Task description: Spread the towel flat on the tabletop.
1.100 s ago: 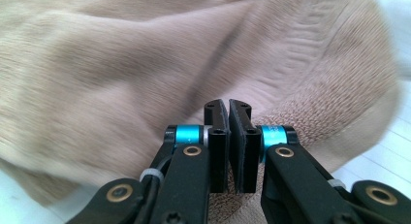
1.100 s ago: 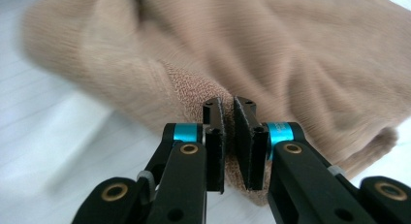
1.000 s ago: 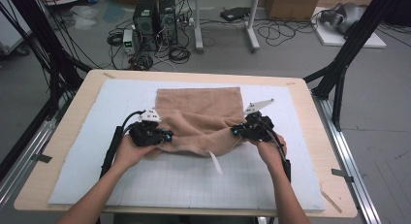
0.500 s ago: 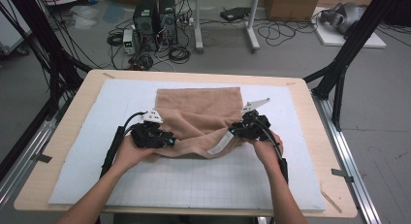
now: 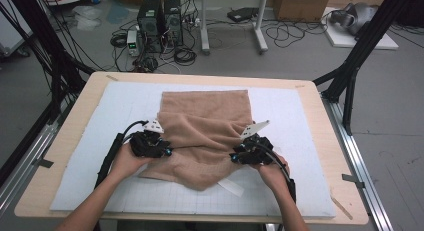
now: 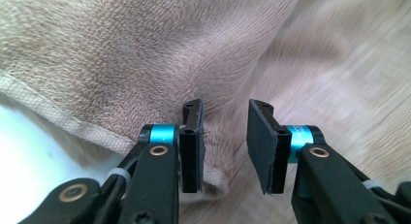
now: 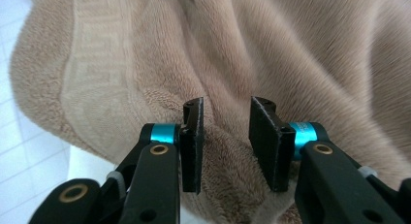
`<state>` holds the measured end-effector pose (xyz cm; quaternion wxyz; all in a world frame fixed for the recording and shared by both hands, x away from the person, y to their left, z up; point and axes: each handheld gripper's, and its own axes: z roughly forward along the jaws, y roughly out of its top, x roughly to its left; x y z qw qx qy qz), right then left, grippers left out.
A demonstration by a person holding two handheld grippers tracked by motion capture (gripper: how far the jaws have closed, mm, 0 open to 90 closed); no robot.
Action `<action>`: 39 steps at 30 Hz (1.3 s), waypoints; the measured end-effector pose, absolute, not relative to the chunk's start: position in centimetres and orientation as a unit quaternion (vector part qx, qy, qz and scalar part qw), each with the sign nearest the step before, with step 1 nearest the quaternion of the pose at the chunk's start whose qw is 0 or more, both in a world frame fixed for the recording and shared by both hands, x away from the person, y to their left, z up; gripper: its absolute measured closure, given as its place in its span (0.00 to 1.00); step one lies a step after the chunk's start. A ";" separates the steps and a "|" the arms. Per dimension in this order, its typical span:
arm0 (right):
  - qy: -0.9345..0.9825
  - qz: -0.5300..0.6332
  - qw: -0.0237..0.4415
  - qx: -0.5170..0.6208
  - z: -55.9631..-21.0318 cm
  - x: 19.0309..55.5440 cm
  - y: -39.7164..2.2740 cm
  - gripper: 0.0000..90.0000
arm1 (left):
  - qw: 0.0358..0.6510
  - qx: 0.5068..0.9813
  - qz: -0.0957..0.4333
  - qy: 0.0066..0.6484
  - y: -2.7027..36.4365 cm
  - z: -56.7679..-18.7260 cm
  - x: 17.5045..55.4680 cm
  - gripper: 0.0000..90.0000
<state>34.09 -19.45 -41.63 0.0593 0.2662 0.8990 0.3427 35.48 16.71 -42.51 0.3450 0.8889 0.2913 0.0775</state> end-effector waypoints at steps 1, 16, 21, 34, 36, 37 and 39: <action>0.898 0.343 0.056 0.269 -42.0 34.1 -19.5 0.72 | 0.348 0.888 0.078 0.289 16.7 -42.6 35.5 0.74; 0.913 0.336 0.037 0.230 -41.2 33.1 -20.5 0.95 | 0.329 0.904 0.115 0.247 16.3 -41.4 33.3 0.95; 0.908 0.351 0.053 0.225 -39.0 32.3 -21.9 0.95 | 0.354 0.894 0.138 0.239 16.8 -39.7 31.9 0.96; 0.906 0.343 0.077 0.235 -37.5 33.7 -22.0 0.95 | 0.382 0.856 0.157 0.311 17.7 -40.2 34.9 0.96; 0.905 0.335 0.078 0.249 -38.6 34.7 -21.7 0.94 | 0.373 0.851 0.151 0.337 17.7 -41.2 36.4 0.96; 0.903 0.334 0.076 0.258 -39.0 35.2 -21.5 0.94 | 0.369 0.849 0.151 0.346 17.6 -41.8 37.0 0.96; 0.906 0.319 0.082 0.266 -39.9 36.1 -21.2 0.94 | 0.361 0.850 0.150 0.353 17.4 -42.6 37.8 0.96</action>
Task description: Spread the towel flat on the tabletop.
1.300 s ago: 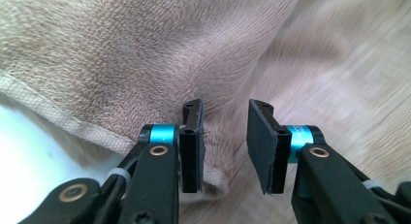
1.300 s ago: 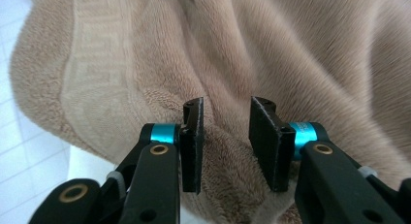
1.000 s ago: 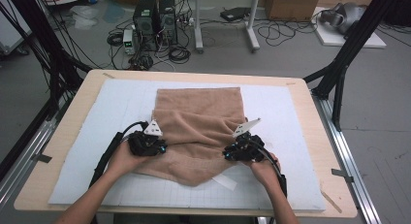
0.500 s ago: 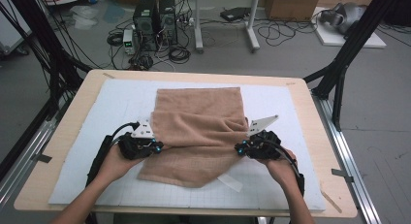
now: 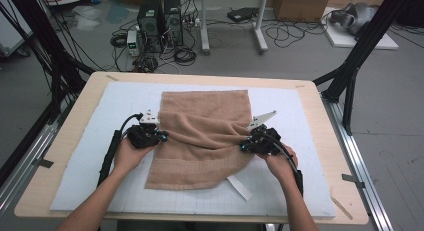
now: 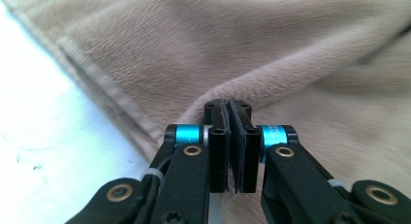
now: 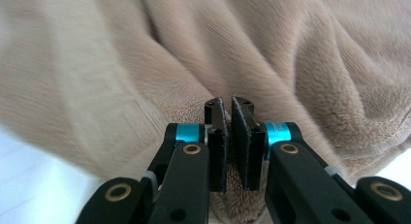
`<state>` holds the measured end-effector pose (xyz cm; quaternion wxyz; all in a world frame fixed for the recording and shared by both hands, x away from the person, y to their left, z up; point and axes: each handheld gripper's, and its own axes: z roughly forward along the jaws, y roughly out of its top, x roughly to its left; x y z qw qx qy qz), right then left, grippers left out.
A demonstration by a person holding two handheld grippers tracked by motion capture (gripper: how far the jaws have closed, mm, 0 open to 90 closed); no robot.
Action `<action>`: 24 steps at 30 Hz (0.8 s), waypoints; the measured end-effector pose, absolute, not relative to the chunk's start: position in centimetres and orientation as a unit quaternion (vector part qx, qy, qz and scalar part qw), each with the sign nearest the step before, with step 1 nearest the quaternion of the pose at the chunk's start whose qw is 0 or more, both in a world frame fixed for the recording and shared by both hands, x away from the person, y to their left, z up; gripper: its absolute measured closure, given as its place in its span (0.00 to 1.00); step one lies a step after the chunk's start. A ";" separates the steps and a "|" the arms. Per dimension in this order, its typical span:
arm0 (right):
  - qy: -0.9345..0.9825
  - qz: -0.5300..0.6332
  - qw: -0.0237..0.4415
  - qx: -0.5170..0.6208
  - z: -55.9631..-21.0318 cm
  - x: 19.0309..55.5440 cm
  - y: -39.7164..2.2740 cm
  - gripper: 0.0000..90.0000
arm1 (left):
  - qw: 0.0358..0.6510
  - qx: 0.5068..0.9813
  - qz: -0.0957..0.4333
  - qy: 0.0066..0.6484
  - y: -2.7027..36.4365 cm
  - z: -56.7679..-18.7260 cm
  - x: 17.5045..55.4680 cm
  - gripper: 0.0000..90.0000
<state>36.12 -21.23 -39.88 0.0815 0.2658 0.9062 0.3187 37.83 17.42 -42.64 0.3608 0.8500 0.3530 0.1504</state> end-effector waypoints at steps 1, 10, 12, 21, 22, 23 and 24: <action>0.906 0.312 0.082 0.272 -40.2 36.5 -21.1 0.94 | 0.361 0.849 0.150 0.354 17.4 -42.9 38.1 0.96; 0.906 0.320 0.075 0.267 -40.1 36.6 -21.2 0.84 | 0.372 0.846 0.160 0.345 18.0 -41.3 36.7 0.79; 0.899 0.339 0.081 0.266 -39.2 35.7 -21.9 0.82 | 0.376 0.848 0.163 0.337 18.3 -40.9 35.9 0.75; 0.906 0.343 0.078 0.234 -39.1 32.0 -22.8 0.69 | 0.371 0.875 0.125 0.285 17.7 -42.1 32.1 0.70; 0.909 0.337 0.076 0.235 -39.6 32.0 -22.7 0.67 | 0.358 0.882 0.117 0.282 17.4 -42.4 32.2 0.69; 0.909 0.334 0.073 0.238 -40.1 32.0 -22.4 0.65 | 0.348 0.888 0.107 0.281 17.1 -42.9 32.3 0.67; 0.911 0.330 0.072 0.237 -40.6 32.2 -22.1 0.64 | 0.336 0.894 0.097 0.280 16.9 -43.3 32.5 0.66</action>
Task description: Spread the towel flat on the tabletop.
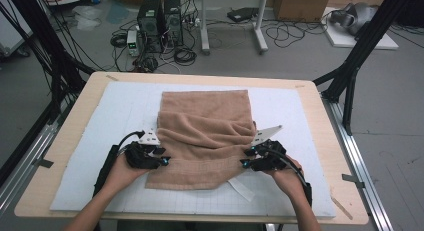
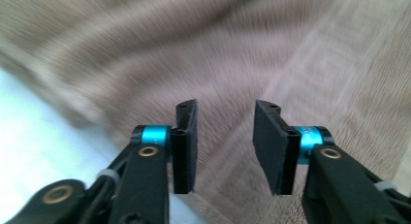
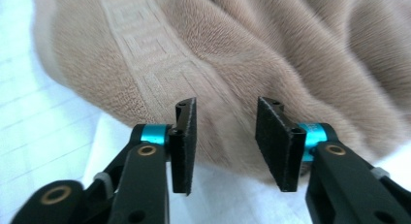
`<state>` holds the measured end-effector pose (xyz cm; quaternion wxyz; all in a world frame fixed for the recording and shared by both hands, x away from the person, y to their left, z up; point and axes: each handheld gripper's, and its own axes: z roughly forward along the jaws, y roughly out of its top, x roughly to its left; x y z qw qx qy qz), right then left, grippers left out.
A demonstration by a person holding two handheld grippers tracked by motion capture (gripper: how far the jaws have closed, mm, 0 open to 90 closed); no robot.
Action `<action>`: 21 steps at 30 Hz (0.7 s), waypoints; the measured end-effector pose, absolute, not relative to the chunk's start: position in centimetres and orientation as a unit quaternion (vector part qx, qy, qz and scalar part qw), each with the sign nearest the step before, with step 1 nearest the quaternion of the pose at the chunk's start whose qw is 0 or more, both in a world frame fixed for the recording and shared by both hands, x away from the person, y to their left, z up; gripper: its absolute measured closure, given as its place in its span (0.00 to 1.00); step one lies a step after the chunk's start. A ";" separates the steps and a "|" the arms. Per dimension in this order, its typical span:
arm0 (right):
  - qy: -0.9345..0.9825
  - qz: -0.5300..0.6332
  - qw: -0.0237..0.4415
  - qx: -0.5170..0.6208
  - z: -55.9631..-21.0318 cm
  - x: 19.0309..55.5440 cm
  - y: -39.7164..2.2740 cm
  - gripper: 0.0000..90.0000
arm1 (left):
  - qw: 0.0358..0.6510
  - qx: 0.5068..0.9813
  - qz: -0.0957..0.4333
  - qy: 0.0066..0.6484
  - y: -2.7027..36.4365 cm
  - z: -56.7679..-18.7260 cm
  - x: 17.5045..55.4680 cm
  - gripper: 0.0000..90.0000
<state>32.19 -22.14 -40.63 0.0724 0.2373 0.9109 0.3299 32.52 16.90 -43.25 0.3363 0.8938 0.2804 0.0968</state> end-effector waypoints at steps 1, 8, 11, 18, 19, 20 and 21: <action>0.912 0.325 0.070 0.241 -41.1 32.4 -21.8 0.62 | 0.347 0.889 0.095 0.282 16.9 -43.4 32.6 0.64; 0.916 0.304 0.076 0.249 -42.6 33.9 -19.4 0.83 | 0.352 0.887 0.101 0.280 17.0 -43.5 32.8 0.79; 0.915 0.308 0.073 0.250 -42.6 34.1 -19.7 0.95 | 0.356 0.885 0.103 0.283 17.0 -43.5 32.9 0.91; 0.915 0.313 0.064 0.246 -42.4 34.0 -20.1 0.99 | 0.354 0.886 0.106 0.281 17.3 -43.3 32.7 0.97; 0.914 0.318 0.067 0.244 -42.3 33.9 -20.2 0.97 | 0.354 0.886 0.106 0.281 17.5 -43.2 32.7 0.97; 0.911 0.324 0.070 0.244 -42.1 33.7 -20.4 0.90 | 0.356 0.885 0.106 0.282 17.6 -43.1 32.6 0.97; 0.909 0.333 0.063 0.243 -41.9 33.6 -20.7 0.86 | 0.359 0.883 0.107 0.282 17.9 -43.0 32.6 0.97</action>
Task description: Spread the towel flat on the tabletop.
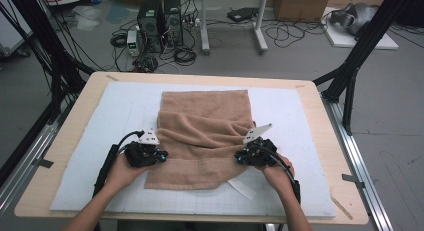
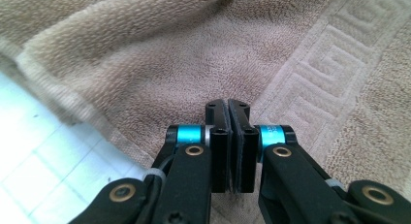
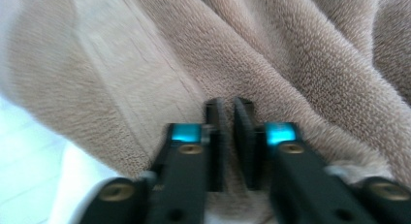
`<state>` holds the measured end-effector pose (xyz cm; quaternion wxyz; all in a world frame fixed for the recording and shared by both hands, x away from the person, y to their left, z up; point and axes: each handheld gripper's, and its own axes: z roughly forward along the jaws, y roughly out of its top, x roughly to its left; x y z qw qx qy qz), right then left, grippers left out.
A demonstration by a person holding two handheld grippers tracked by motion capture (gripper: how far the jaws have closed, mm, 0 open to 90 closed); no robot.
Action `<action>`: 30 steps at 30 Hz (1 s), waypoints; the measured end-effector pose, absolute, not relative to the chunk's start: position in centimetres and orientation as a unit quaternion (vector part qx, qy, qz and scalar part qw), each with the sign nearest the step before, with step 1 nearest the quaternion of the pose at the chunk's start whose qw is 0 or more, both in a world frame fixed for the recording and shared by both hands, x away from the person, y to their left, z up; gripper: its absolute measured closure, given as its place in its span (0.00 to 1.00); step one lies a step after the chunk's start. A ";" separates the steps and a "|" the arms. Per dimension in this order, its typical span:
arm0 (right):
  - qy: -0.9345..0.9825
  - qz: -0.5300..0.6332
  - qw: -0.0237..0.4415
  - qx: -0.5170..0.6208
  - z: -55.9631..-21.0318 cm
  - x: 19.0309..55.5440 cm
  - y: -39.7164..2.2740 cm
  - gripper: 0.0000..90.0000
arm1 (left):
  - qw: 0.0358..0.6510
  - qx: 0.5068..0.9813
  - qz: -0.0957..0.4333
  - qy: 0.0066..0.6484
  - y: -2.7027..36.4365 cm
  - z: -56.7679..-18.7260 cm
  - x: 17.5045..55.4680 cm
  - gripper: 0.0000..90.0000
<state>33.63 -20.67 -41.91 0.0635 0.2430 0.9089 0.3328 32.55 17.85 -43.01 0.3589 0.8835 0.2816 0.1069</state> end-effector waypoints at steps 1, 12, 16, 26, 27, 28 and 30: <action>0.908 0.332 0.062 0.246 -41.8 33.5 -20.9 0.79 | 0.359 0.882 0.110 0.283 18.1 -42.9 32.5 0.97; 0.911 0.311 0.074 0.259 -43.0 33.3 -20.7 0.65 | 0.355 0.887 0.100 0.278 17.0 -43.5 32.5 0.66; 0.907 0.324 0.060 0.262 -43.2 33.5 -20.9 0.75 | 0.354 0.890 0.106 0.268 16.8 -43.6 32.4 0.74; 0.913 0.321 0.045 0.248 -42.8 33.5 -20.6 0.91 | 0.354 0.893 0.107 0.257 16.6 -43.4 32.0 0.94; 0.914 0.320 0.052 0.243 -42.7 33.3 -20.6 0.91 | 0.354 0.892 0.108 0.259 16.7 -43.4 31.9 0.95; 0.913 0.323 0.055 0.242 -42.5 33.1 -20.7 0.91 | 0.356 0.892 0.108 0.258 16.8 -43.4 31.8 0.95; 0.908 0.338 0.055 0.241 -42.0 32.7 -21.0 0.91 | 0.367 0.888 0.100 0.259 17.3 -43.1 31.3 0.95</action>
